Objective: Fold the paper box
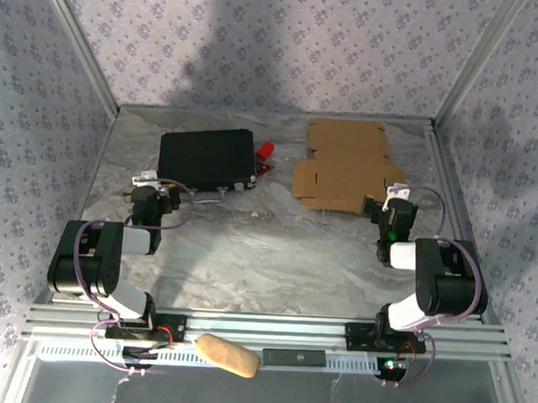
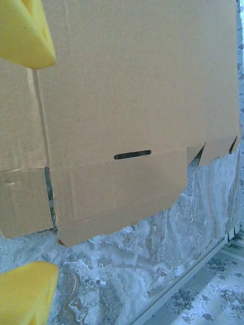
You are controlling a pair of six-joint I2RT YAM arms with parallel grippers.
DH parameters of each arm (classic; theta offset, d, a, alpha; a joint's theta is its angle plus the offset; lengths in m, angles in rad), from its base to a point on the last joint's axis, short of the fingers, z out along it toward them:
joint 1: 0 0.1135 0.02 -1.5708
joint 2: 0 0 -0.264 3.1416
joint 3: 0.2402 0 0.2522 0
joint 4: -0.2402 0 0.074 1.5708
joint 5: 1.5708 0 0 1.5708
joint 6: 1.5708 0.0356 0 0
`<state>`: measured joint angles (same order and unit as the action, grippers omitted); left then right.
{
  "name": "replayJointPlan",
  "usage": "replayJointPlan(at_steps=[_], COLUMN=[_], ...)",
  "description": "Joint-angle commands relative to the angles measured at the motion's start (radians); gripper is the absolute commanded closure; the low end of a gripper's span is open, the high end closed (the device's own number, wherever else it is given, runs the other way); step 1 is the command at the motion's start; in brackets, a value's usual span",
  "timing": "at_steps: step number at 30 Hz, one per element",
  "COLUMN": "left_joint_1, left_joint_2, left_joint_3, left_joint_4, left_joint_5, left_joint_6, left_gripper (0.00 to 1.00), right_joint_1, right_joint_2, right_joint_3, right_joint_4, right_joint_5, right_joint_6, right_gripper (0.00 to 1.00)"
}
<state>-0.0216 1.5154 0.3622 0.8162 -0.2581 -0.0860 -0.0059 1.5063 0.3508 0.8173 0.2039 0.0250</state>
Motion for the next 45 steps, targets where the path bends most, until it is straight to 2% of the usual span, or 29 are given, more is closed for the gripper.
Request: replayJointPlan(at_steps=[1, 31, 34, 35, 38, 40, 41, 42, 43, 44, 45], left_joint_1=[0.006, 0.005, 0.0, -0.019, -0.092, -0.121, -0.14, -0.146, -0.14, -0.123, -0.098], left_joint_2=[0.016, 0.017, -0.023, -0.076, -0.31, -0.473, -0.549, -0.597, -0.641, -0.674, -0.695], left_joint_3=[0.027, 0.022, -0.035, -0.054, -0.021, 0.039, 0.078, 0.123, 0.2, 0.292, 0.343], left_joint_4=[0.044, 0.051, 0.13, 0.12, -0.106, -0.272, -0.341, -0.427, -0.619, -0.902, -1.056], left_joint_5=[-0.013, -0.009, 0.01, -0.024, -0.13, -0.141, -0.174, -0.216, -0.242, -0.26, -0.224], left_joint_6=[0.012, 0.014, 0.031, 0.042, 0.07, 0.038, 0.006, -0.079, -0.254, -0.511, -0.638], left_gripper=[0.0, 0.0, 0.0, 0.0, 0.0, 0.0, 0.0, 0.0, 0.0, 0.0, 0.0], right_joint_1=[0.005, 0.007, 0.029, 0.051, 0.108, 0.152, 0.16, 0.152, 0.127, 0.098, 0.074], right_joint_2=[0.013, 0.011, -0.067, -0.115, -0.301, -0.442, -0.511, -0.552, -0.581, -0.598, -0.602], right_joint_3=[0.025, 0.019, 0.024, 0.046, 0.119, 0.174, 0.215, 0.269, 0.337, 0.418, 0.475], right_joint_4=[0.025, 0.033, -0.037, -0.12, -0.357, -0.475, -0.555, -0.649, -0.811, -1.012, -1.2], right_joint_5=[0.024, 0.026, 0.063, 0.128, 0.189, 0.21, 0.215, 0.211, 0.2, 0.158, 0.125], right_joint_6=[-0.019, -0.02, -0.03, -0.03, -0.012, 0.002, 0.069, 0.201, 0.398, 0.591, 0.728], right_gripper=[0.01, 0.01, 0.01, 0.01, 0.01, 0.01, 0.01, 0.01, 0.01, 0.01, 0.01])
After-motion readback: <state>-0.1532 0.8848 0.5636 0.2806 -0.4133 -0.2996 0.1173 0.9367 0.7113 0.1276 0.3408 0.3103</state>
